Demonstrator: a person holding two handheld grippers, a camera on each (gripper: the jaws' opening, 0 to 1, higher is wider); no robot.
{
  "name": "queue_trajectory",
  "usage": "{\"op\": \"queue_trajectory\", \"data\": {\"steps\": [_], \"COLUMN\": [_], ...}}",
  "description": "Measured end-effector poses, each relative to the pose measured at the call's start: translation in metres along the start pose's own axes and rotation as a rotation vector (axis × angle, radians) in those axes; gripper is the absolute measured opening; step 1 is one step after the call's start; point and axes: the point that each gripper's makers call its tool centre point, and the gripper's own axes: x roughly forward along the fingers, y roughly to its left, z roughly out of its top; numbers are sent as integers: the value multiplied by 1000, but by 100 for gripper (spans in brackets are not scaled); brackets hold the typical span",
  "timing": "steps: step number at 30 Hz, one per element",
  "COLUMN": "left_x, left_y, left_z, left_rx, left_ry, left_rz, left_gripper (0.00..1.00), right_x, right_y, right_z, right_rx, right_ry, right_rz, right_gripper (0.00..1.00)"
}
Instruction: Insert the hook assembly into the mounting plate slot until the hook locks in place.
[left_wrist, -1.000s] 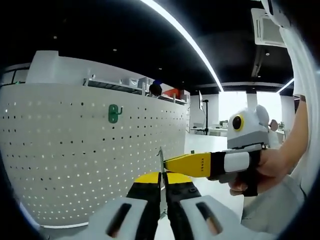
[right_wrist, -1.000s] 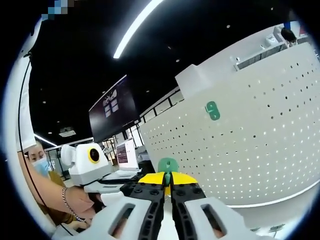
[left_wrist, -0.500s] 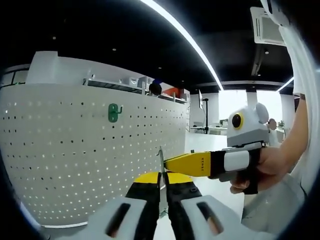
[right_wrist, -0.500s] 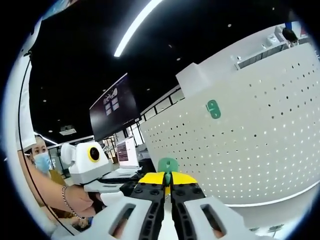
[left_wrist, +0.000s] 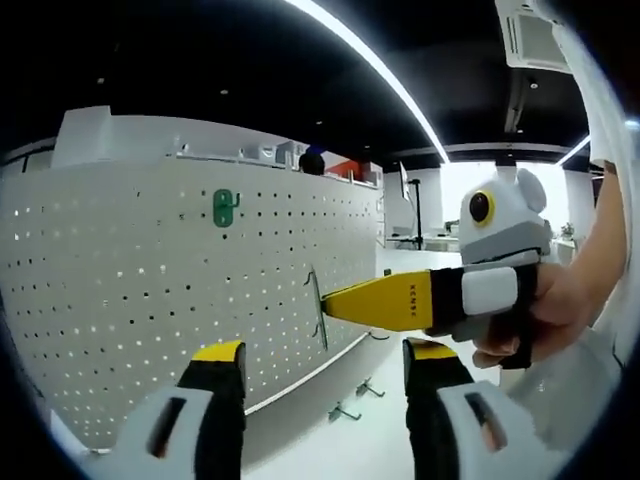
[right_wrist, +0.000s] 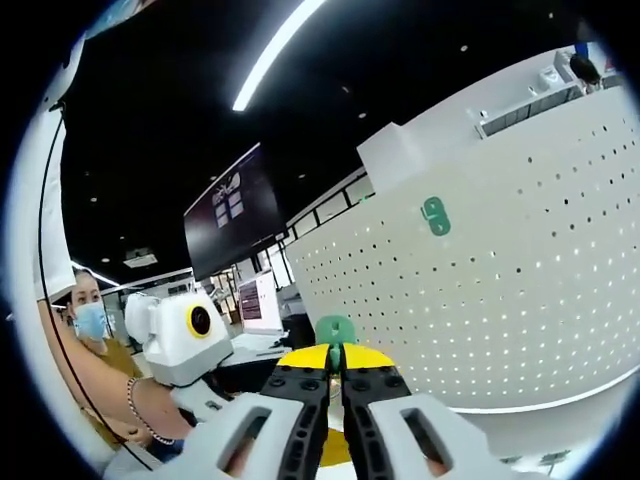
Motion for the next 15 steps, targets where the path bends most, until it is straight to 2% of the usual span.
{"op": "queue_trajectory", "data": {"steps": [3, 5, 10, 15], "left_x": [1, 2, 2, 2], "left_y": [2, 2, 2, 1], "left_z": [-2, -2, -7, -6], "left_rx": [11, -2, 1, 3], "left_ry": [6, -6, 21, 19], "left_rz": [11, 5, 11, 11], "left_gripper": [91, 97, 100, 100], "right_x": [0, 1, 1, 1], "right_y": [0, 1, 1, -1], "right_z": [-1, -1, -1, 2], "right_rx": [3, 5, 8, -5], "right_ry": [2, 3, 3, -2], "right_rz": [2, 3, 6, -6], "right_gripper": [0, 0, 0, 0]}}
